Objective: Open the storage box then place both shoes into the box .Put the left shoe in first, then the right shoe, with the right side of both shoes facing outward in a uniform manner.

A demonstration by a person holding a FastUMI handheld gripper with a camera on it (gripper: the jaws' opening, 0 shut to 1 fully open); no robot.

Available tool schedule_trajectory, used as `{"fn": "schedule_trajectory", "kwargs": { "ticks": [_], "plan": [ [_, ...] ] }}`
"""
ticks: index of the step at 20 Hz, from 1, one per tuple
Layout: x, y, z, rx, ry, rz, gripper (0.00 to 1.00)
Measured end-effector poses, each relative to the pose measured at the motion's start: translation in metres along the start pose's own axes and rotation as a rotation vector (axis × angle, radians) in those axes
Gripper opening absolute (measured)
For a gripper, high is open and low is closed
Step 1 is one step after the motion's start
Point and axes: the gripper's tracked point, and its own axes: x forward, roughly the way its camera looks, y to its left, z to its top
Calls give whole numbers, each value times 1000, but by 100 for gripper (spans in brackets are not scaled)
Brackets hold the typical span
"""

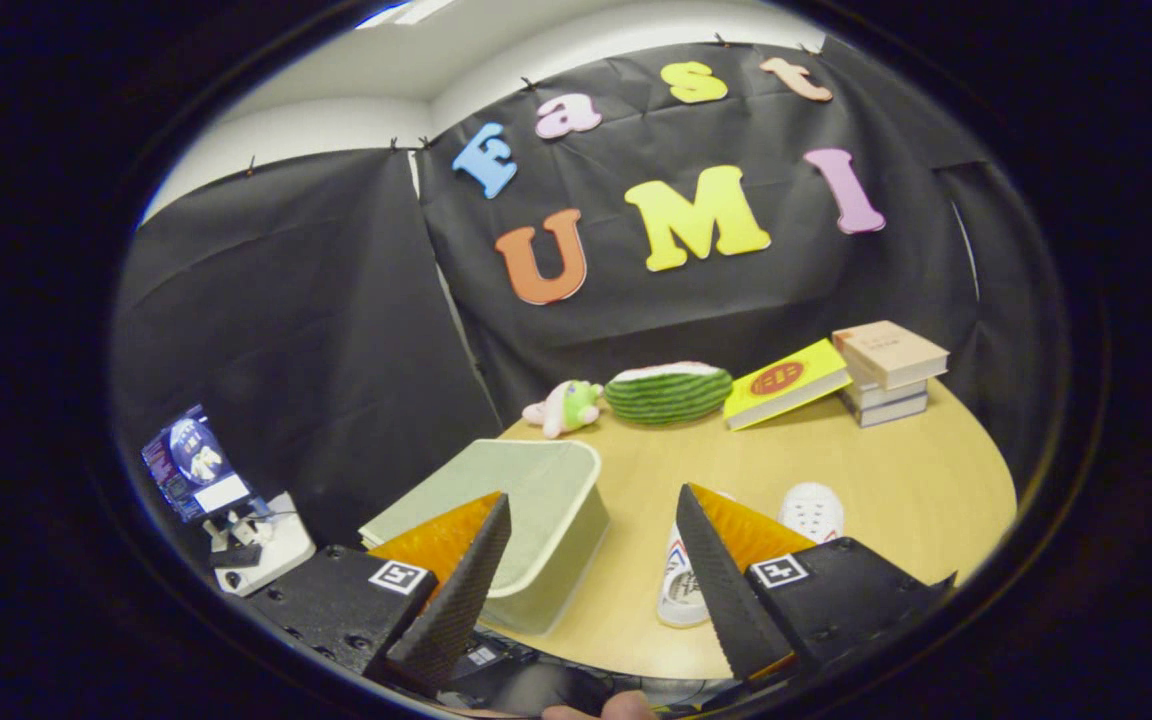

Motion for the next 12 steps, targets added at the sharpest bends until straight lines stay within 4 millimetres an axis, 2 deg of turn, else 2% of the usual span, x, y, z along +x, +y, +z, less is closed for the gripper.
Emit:
{"fn": "schedule_trajectory", "kwargs": {
  "ticks": [5,12],
  "plan": [
    [28,23,-20,89,105,127,100],
    [73,34,-67,282,270,241,100]
  ]
}}
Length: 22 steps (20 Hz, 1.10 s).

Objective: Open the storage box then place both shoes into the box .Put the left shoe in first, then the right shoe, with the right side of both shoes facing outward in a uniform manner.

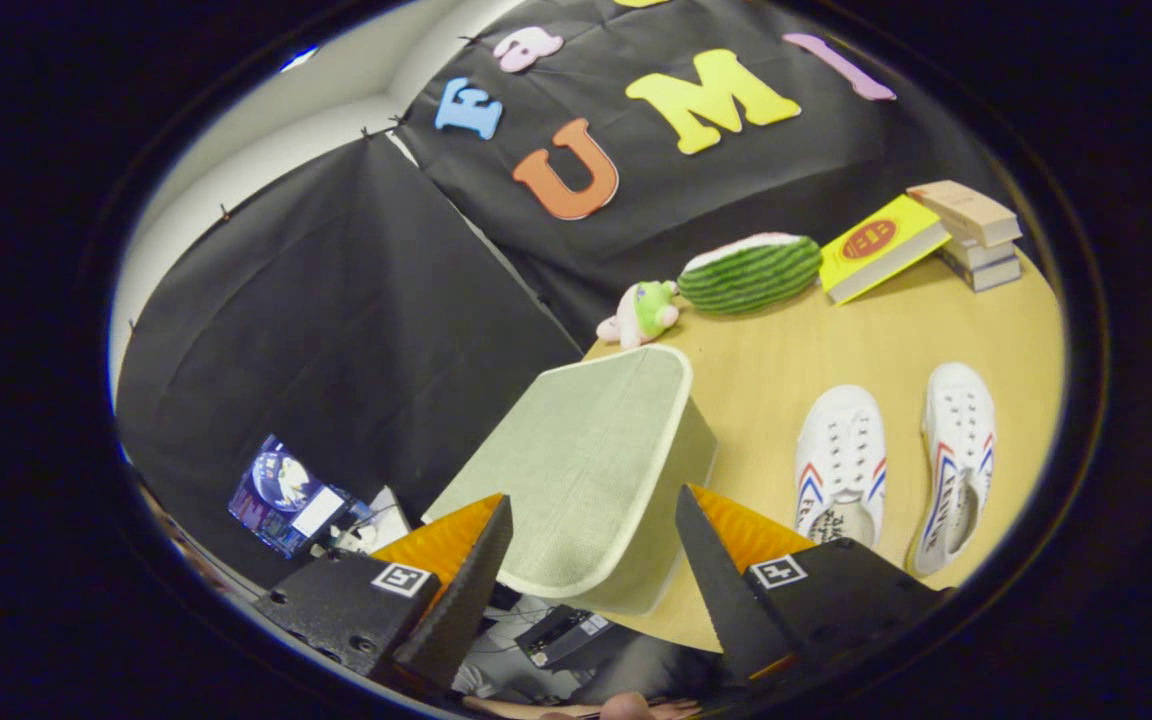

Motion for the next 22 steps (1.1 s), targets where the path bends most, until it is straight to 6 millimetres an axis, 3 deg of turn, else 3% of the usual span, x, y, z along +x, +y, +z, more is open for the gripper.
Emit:
{"fn": "schedule_trajectory", "kwargs": {
  "ticks": [6,8,11,15,17,22],
  "plan": [
    [27,-10,-16,119,78,48,98],
    [34,-11,-20,148,102,61,93],
    [36,0,-19,225,117,119,74],
    [26,6,-5,271,65,139,25],
    [19,13,0,281,56,156,7],
    [16,47,11,272,34,199,6]
  ]
}}
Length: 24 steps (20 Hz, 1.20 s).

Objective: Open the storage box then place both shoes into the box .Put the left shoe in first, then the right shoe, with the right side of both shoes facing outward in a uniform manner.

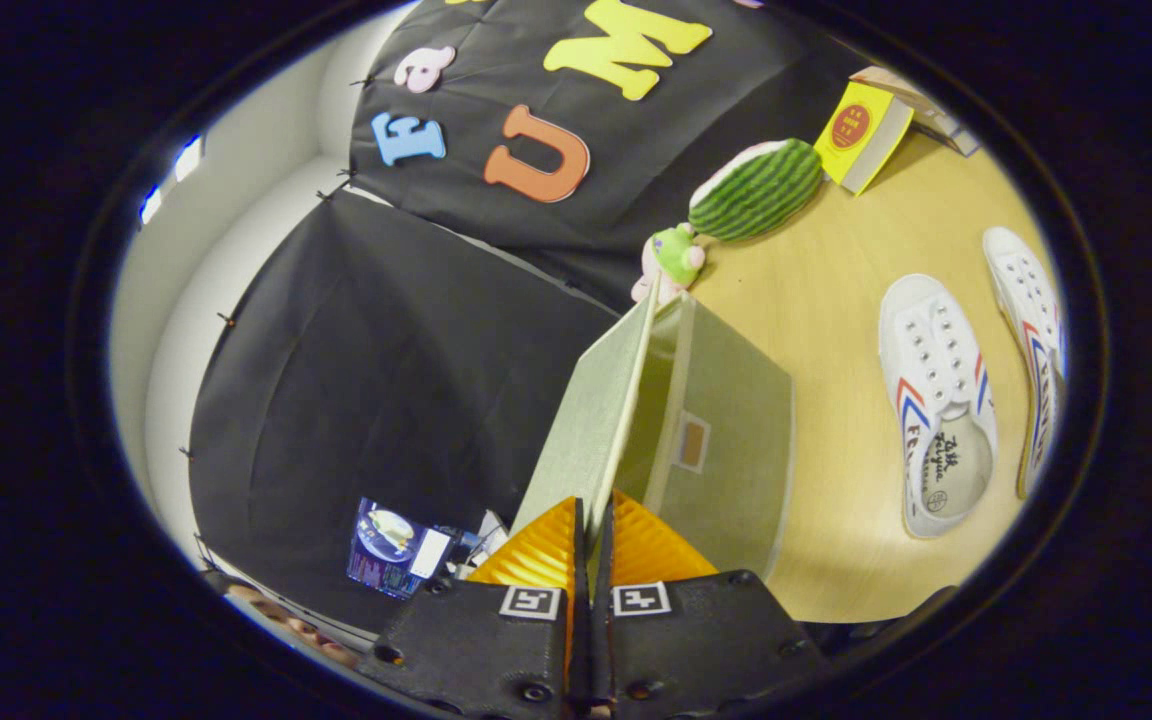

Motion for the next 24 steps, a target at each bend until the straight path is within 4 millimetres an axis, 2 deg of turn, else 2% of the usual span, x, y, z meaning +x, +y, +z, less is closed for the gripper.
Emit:
{"fn": "schedule_trajectory", "kwargs": {
  "ticks": [5,10,14,17,20,24],
  "plan": [
    [8,55,13,-65,-20,34,6],
    [36,110,15,-157,12,34,6],
    [67,154,3,-264,53,20,5],
    [89,180,-12,-339,91,3,6],
    [118,196,-25,-410,125,-14,8],
    [154,211,-45,-479,170,-21,16]
  ]
}}
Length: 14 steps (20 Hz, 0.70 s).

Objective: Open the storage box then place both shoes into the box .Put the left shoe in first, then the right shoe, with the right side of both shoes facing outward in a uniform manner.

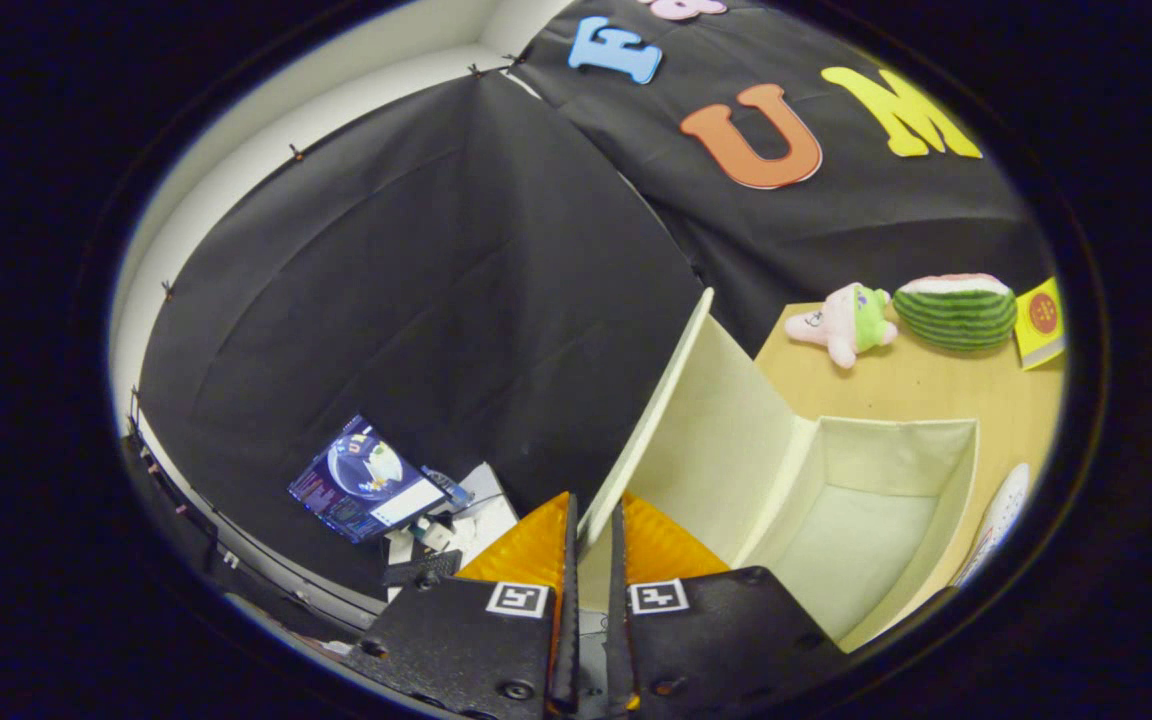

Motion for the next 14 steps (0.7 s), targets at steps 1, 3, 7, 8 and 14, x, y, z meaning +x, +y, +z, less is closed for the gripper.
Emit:
{"fn": "schedule_trajectory", "kwargs": {
  "ticks": [1,3,7,8,14],
  "plan": [
    [9,6,-2,-8,14,3,19],
    [27,20,-8,-24,42,27,26],
    [42,26,-17,-83,63,20,59],
    [42,23,-16,-106,51,3,71],
    [5,-4,9,-236,-93,-140,100]
  ]
}}
